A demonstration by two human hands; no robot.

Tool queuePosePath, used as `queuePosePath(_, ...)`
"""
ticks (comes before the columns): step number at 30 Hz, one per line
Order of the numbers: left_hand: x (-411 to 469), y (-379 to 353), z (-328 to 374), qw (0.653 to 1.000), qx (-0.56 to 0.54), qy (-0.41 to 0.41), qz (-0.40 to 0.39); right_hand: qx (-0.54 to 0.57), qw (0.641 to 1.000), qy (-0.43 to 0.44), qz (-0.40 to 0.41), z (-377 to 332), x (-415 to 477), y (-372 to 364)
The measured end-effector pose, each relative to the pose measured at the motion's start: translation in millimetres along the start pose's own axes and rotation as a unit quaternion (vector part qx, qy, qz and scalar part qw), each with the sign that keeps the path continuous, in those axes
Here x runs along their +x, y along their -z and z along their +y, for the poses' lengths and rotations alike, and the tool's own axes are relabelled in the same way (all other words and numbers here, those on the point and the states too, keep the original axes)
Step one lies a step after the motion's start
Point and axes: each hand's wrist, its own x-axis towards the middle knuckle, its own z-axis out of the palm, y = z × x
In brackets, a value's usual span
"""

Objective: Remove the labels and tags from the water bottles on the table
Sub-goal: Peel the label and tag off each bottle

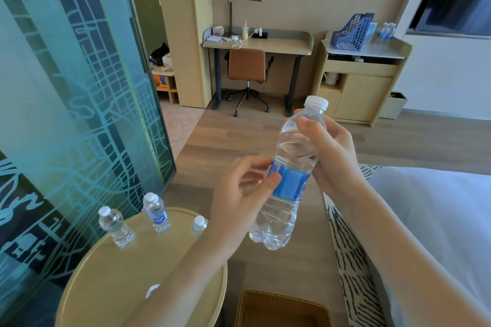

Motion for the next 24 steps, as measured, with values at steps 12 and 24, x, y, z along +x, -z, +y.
queuePosePath(12,-6,-3,-1,0.987,0.101,-0.065,0.104,-0.034,0.997,0.019,0.059,15,-2,-6)
queuePosePath(24,-7,-3,-6,0.996,0.054,0.049,0.048,-0.045,0.996,0.015,0.074,23,-6,-12)
